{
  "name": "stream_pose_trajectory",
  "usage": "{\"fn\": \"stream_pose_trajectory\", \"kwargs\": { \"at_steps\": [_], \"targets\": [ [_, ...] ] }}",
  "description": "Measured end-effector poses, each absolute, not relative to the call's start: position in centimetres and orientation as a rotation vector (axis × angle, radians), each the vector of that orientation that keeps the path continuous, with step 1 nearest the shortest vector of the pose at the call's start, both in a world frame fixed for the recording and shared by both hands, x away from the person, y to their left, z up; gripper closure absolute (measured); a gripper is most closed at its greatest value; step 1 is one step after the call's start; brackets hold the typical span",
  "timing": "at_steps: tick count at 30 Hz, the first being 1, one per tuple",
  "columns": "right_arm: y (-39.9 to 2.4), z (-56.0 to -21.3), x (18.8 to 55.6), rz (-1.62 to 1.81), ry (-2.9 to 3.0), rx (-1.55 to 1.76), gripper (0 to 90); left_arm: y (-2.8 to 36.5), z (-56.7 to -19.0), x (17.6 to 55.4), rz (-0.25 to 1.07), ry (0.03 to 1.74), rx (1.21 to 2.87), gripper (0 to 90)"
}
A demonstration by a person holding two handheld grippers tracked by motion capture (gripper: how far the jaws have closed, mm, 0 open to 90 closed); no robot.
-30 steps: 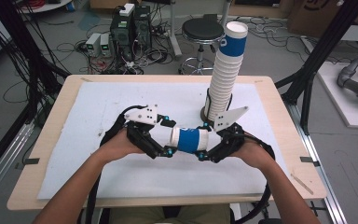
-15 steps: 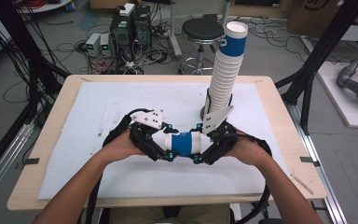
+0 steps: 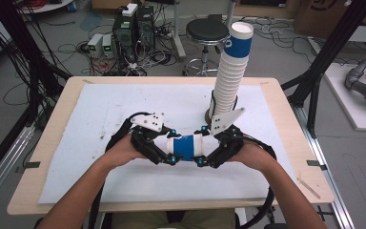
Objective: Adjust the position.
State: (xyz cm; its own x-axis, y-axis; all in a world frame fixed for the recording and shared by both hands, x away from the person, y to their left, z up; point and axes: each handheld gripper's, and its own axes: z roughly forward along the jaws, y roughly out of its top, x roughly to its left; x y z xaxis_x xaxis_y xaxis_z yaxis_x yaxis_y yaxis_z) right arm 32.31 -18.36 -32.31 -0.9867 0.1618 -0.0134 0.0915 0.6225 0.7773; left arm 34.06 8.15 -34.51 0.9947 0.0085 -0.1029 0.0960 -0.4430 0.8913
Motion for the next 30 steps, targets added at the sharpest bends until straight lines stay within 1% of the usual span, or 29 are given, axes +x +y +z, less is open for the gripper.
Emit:
{"fn": "stream_pose_trajectory", "kwargs": {
  "at_steps": [1, 4, 9, 19, 26, 30],
  "targets": [
    [-18.4, -32.3, 32.3, 1.333, 2.741, 0.212, 13.2, 8.3, -34.7, 34.1, -0.107, 0.082, 2.009, 27.0],
    [-19.1, -32.2, 32.2, 1.476, 2.663, 0.243, 13.1, 8.9, -35.5, 34.2, -0.139, 0.107, 1.934, 27.1],
    [-20.1, -32.1, 32.3, 1.658, 2.533, 0.291, 13.1, 9.6, -36.6, 34.3, -0.134, 0.147, 1.844, 27.0],
    [-20.8, -33.1, 32.2, 1.760, 2.429, 0.394, 13.1, 10.7, -37.7, 34.1, -0.072, 0.187, 1.694, 27.0],
    [-20.6, -34.2, 32.2, 1.814, 2.433, 0.418, 13.0, 10.9, -38.0, 33.9, -0.088, 0.170, 1.629, 27.0],
    [-20.2, -34.7, 32.2, 1.852, 2.455, 0.417, 13.0, 10.4, -38.1, 33.7, -0.112, 0.145, 1.636, 27.0]
  ]
}}
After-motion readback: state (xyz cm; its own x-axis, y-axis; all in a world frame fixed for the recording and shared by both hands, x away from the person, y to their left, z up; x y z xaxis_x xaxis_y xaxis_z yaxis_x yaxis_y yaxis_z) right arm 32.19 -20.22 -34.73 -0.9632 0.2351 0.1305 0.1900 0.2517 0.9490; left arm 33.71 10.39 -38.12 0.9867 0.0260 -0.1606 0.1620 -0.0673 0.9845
